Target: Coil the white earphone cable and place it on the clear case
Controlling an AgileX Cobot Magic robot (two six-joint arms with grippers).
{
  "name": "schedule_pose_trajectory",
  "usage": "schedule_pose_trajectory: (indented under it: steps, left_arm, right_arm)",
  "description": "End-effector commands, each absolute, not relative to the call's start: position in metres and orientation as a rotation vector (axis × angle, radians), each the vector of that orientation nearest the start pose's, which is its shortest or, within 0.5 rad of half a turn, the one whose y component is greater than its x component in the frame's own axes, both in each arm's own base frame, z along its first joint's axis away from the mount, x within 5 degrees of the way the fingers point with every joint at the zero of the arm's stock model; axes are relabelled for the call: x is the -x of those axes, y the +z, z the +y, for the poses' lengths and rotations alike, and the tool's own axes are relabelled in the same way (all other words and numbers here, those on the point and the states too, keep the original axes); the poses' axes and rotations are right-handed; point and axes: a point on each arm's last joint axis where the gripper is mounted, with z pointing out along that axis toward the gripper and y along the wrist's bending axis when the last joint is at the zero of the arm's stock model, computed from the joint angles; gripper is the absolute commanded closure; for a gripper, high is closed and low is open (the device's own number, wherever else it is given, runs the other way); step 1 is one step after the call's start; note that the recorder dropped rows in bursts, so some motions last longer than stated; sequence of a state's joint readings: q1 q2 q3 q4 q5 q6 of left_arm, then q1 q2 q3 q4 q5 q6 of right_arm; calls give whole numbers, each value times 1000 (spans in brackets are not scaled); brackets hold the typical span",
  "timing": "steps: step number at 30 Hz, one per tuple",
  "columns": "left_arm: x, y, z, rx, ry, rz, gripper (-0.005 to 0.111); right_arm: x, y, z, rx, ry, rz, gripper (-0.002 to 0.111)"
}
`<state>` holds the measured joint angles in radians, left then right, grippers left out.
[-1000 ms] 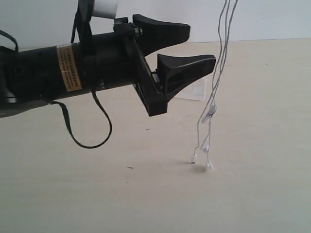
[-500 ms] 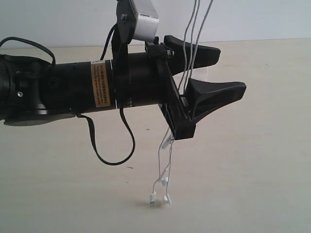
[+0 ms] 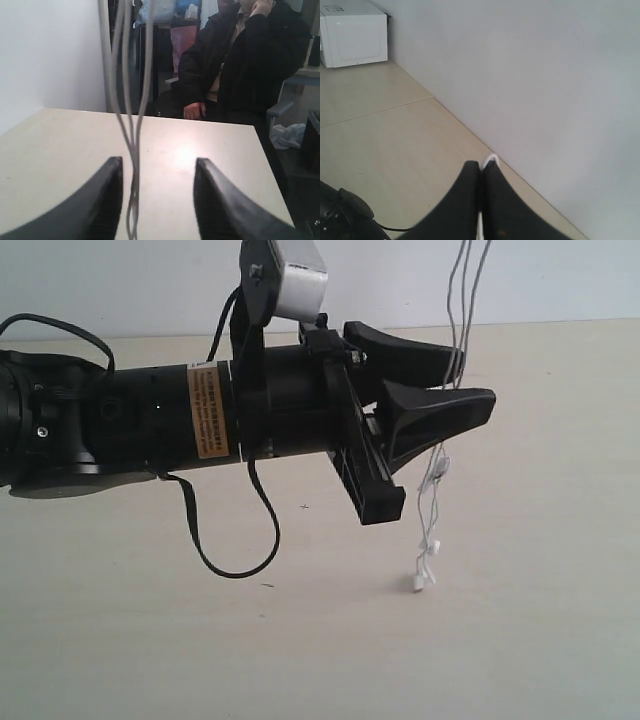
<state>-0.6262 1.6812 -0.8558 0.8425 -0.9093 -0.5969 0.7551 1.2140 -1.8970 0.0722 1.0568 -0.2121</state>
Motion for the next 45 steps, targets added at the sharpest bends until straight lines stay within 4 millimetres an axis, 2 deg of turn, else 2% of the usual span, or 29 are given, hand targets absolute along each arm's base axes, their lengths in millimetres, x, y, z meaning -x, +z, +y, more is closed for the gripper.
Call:
schedule_pose_trajectory:
  steps: [1,6,9,12,14,20,23,32,35,39,45]
  left_arm:
    - [-249,246,-246,-969,-961,1362,73]
    - [-250,246,-246,-952,-959,1363,53]
    - [-250,246,-246,-956,-958,1362,51]
    - [-249,246,-246,-964,-957,1360,54]
    - [-248,245,-246,-986,-966,1365,62]
    - [-234,233,-249,-1227,-982,1355,107]
    - [-233,232,-249,-1232,-992,1368,106]
    - [-239,237,-248,-1109,-1019,1404,107]
    - [-242,238,-247,-1035,-1039,1453,107]
    - [-246,242,-244,-950,-1030,1540,107]
    - [-246,255,-236,-857,-995,1604,107]
  right_arm:
    - [-133,567,133,883,458,1650,108]
    - [-133,567,133,883,458,1650,108]
    - [-133,567,133,883,458,1650,108]
    - [-133,567,133,883,458,1650,108]
    - [-133,567,133,883,458,1650,108]
    - [-133,568,133,882,458,1649,108]
    - [-133,568,133,882,458,1649,108]
    - [-134,567,132,882,441,1652,108]
    - [-140,566,125,815,337,1690,108]
    - [-157,560,106,568,123,1788,108]
    - [-184,525,102,411,-153,1849,108]
